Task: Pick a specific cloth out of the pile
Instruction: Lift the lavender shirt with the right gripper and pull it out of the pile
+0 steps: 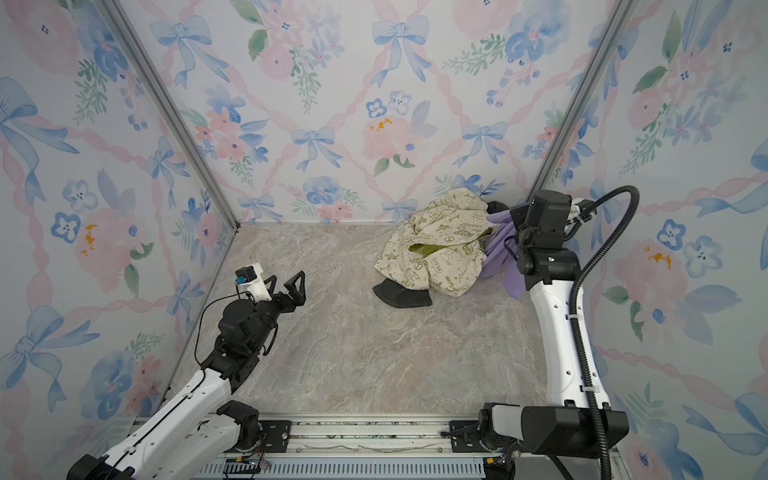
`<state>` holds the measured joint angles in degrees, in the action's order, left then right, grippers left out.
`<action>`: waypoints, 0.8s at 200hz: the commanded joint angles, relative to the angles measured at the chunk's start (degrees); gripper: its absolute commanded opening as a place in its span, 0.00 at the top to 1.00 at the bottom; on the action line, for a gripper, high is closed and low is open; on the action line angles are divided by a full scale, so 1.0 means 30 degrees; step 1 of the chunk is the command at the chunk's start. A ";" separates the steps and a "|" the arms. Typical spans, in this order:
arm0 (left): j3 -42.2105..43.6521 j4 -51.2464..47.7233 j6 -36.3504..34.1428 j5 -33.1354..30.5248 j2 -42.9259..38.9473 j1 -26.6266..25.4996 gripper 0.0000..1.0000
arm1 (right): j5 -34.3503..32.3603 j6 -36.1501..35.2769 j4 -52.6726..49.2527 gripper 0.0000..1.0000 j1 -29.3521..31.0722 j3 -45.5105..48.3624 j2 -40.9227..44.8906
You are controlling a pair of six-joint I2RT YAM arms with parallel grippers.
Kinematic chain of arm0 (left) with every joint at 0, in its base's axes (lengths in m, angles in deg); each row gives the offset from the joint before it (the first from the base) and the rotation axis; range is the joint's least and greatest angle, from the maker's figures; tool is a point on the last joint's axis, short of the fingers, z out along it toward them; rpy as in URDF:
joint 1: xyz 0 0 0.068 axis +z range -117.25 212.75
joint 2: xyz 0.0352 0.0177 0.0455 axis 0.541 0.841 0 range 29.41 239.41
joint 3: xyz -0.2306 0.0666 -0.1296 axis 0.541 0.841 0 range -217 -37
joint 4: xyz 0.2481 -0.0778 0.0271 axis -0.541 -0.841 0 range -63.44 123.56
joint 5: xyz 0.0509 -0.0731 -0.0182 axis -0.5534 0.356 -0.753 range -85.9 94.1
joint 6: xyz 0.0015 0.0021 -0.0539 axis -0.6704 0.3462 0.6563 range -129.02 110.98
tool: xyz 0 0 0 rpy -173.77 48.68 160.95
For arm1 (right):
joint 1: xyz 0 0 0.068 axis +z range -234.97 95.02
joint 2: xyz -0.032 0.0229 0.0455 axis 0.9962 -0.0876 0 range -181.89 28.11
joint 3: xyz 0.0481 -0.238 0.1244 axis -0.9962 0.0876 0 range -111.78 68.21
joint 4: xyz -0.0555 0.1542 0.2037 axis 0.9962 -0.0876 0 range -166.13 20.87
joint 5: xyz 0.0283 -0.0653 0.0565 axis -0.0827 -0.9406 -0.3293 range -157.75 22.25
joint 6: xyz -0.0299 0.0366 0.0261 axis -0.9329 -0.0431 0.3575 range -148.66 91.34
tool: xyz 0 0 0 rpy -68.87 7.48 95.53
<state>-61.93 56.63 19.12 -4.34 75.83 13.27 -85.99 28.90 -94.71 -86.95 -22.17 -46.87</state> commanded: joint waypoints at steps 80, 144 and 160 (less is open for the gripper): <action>0.0298 0.0339 0.0255 0.0128 -0.1789 -0.0072 0.02 | -0.0616 -1.2416 0.4787 1.00 0.8048 -0.6849 -0.4033; 0.0578 -0.0046 0.0256 -0.1523 -0.2629 -0.0075 0.02 | 0.2854 -1.3417 0.3088 0.75 1.5474 -0.5545 -0.7772; 0.0612 -0.0350 0.0189 -0.2226 -0.3039 -0.0073 0.02 | 0.3972 -1.3609 0.2713 0.44 1.6920 -0.5121 -0.8453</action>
<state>-60.77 56.28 19.64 -7.03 68.55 13.27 -80.94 -9.96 -85.12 -41.82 -39.70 -69.66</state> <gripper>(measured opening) 0.980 0.377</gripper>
